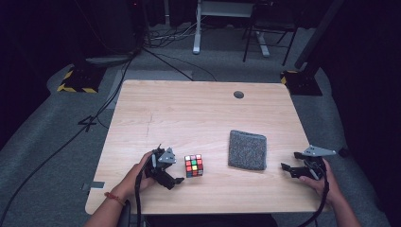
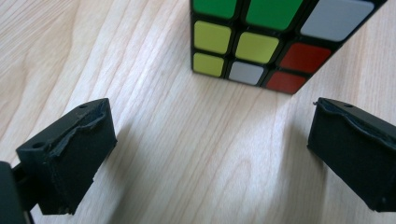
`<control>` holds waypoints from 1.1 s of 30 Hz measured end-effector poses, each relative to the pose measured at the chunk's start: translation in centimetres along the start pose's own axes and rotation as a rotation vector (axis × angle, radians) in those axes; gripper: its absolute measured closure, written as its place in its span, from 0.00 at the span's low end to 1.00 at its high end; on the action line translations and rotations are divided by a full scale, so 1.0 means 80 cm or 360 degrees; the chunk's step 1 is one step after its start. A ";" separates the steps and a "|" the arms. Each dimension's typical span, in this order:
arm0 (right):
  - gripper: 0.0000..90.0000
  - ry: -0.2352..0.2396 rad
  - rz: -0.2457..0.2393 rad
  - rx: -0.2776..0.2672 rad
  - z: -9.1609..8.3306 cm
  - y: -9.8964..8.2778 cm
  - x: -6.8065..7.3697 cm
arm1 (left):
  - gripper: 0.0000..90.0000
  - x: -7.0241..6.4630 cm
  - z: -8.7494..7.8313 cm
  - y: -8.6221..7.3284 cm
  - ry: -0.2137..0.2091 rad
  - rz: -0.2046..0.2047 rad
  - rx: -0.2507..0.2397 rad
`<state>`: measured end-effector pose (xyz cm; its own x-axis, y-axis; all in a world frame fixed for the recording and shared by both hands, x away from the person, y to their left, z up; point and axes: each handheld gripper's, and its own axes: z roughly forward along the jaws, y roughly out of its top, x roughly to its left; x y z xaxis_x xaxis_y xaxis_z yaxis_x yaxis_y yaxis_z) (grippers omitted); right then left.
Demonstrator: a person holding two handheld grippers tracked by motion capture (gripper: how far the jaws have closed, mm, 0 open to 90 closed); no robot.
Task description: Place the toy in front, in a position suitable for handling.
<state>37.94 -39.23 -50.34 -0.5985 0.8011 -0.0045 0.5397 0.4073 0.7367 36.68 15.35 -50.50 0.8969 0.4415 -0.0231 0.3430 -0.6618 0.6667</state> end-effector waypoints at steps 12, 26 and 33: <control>0.27 0.0071 -0.0090 -0.0065 0.001 0.020 0.010 | 0.02 -0.010 -0.014 -0.016 0.0063 -0.0055 -0.0002; 0.37 0.0323 -0.0453 -0.0149 0.033 0.088 0.089 | 0.02 -0.017 -0.022 -0.025 0.0076 -0.0071 0.0002; 0.38 0.0292 -0.0385 0.0022 0.071 0.084 0.088 | 0.01 -0.018 -0.019 -0.022 0.0080 -0.0084 0.0009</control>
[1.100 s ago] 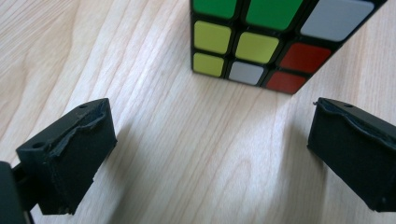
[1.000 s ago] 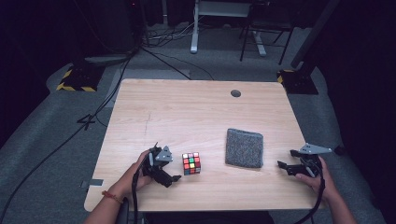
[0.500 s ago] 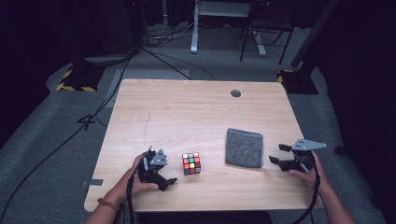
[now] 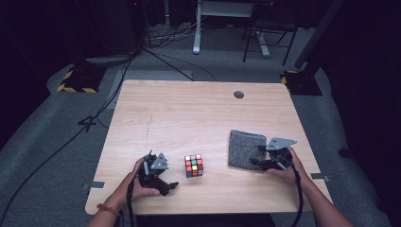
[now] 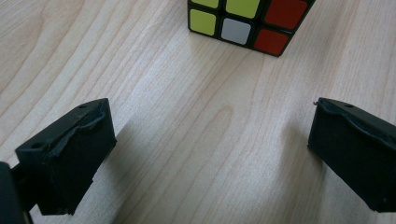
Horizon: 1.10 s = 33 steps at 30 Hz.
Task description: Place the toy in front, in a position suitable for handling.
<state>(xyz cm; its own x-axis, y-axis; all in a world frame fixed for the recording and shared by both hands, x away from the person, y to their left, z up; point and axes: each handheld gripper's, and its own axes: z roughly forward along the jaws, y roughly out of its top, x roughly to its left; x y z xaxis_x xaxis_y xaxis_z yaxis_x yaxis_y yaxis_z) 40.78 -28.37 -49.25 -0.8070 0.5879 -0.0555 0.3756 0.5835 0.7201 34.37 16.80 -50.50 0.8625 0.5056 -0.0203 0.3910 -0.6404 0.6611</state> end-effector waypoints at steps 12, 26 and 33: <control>0.38 0.0085 0.0034 0.0006 -0.009 -0.015 0.004 | 0.00 -0.006 0.014 0.019 0.0017 -0.0004 0.0020; 0.38 0.0143 -0.0014 0.0009 -0.022 -0.026 0.012 | 0.19 -0.013 0.039 0.056 -0.0108 0.0118 0.0015; 0.38 0.0140 -0.0006 0.0008 -0.022 -0.026 0.012 | 0.17 -0.011 0.040 0.063 -0.0147 0.0163 -0.0038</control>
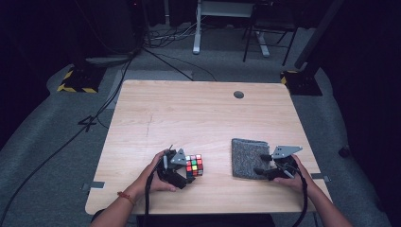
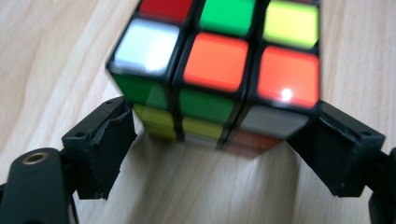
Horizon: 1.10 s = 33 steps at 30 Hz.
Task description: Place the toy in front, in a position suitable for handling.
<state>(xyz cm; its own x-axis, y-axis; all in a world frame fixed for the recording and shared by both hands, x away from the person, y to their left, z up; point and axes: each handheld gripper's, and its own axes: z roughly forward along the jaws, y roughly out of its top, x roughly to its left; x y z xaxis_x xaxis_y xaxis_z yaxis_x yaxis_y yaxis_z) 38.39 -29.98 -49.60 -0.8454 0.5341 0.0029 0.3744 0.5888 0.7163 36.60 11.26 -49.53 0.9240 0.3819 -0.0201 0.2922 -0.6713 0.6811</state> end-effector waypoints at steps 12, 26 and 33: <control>0.38 -0.0012 -0.0001 0.0007 0.000 0.001 0.002 | 0.24 0.003 0.007 0.018 -0.0040 0.0029 -0.0074; 0.38 0.0012 -0.0027 0.0034 0.003 0.006 0.013 | 0.26 0.001 0.018 0.028 -0.0082 0.0064 -0.0066; 0.38 0.0090 -0.0109 0.0050 0.007 0.011 0.029 | 0.37 -0.001 0.016 0.030 -0.0109 0.0086 -0.0060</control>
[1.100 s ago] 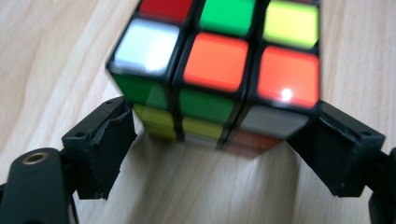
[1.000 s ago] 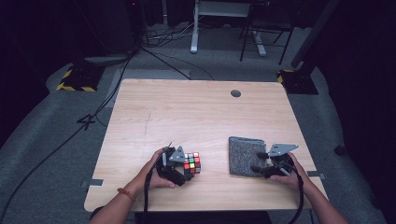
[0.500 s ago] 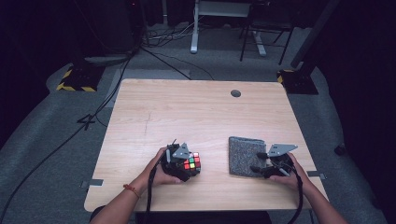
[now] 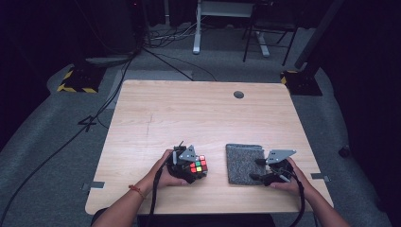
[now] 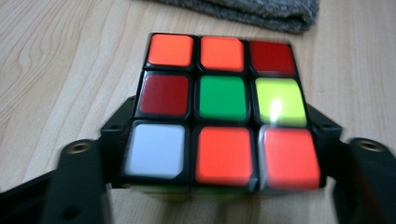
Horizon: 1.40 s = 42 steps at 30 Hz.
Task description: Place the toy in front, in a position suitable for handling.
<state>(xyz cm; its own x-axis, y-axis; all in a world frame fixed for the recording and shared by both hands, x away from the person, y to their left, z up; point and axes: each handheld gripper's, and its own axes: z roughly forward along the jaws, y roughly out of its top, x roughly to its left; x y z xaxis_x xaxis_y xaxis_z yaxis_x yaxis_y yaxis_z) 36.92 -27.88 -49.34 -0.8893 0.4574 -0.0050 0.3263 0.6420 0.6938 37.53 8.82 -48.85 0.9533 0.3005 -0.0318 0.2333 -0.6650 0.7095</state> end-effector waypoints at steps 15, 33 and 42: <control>0.37 0.0154 -0.0189 0.0041 0.015 0.022 0.050 | 0.37 -0.019 0.000 0.000 -0.0068 0.0078 0.0027; 0.26 0.0173 -0.0190 0.0008 0.045 0.044 0.066 | 0.36 -0.041 0.010 -0.002 -0.0103 0.0159 0.0105; 0.57 0.0126 -0.0156 0.0009 0.039 0.042 0.060 | 0.28 -0.039 0.011 -0.006 -0.0083 0.0106 0.0111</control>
<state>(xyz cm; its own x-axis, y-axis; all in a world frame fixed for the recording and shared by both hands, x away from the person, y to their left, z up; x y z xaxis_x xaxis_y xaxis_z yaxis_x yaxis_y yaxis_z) 34.77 -21.63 -49.25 -0.9393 0.3427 -0.0156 0.2384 0.6849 0.6885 34.62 7.60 -49.72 0.9753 0.2196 -0.0241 0.1804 -0.7286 0.6608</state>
